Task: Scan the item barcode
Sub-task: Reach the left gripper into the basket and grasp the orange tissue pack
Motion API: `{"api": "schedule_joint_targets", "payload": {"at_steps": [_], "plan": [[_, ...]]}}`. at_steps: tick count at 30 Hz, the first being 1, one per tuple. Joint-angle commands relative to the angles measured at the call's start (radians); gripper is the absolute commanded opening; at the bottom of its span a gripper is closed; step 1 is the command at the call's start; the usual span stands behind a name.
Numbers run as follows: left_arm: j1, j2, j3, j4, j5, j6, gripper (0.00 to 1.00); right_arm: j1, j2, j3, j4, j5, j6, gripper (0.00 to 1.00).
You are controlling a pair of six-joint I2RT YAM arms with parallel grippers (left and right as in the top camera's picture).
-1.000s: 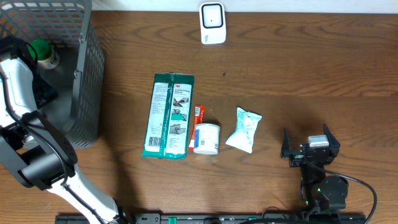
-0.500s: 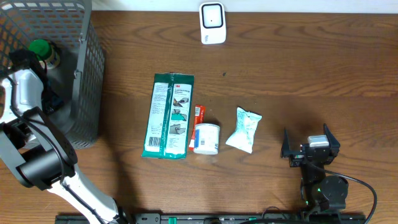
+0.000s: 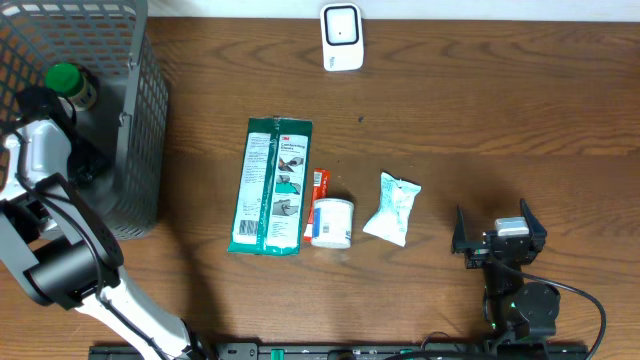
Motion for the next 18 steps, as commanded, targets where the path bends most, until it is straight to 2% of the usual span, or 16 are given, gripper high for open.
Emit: {"api": "schedule_joint_targets", "payload": {"at_steps": [1,10,13,18], "plan": [[-0.007,-0.003,0.009,0.009,0.251,0.032,0.64,-0.005,-0.002,-0.001,-0.004,0.010,-0.010,0.99],[-0.007,-0.166,0.024,0.082,0.332,0.073,0.65,-0.005,-0.002,-0.001,-0.004,0.010,-0.010,0.99],[-0.007,-0.202,0.024,0.095,0.258,0.073,0.66,-0.005,-0.002,-0.001,-0.004,0.010,-0.010,0.99],[-0.003,-0.183,0.018,0.065,0.110,0.100,0.79,-0.005,-0.002,-0.001,-0.004,0.010,-0.010,0.99]]}}
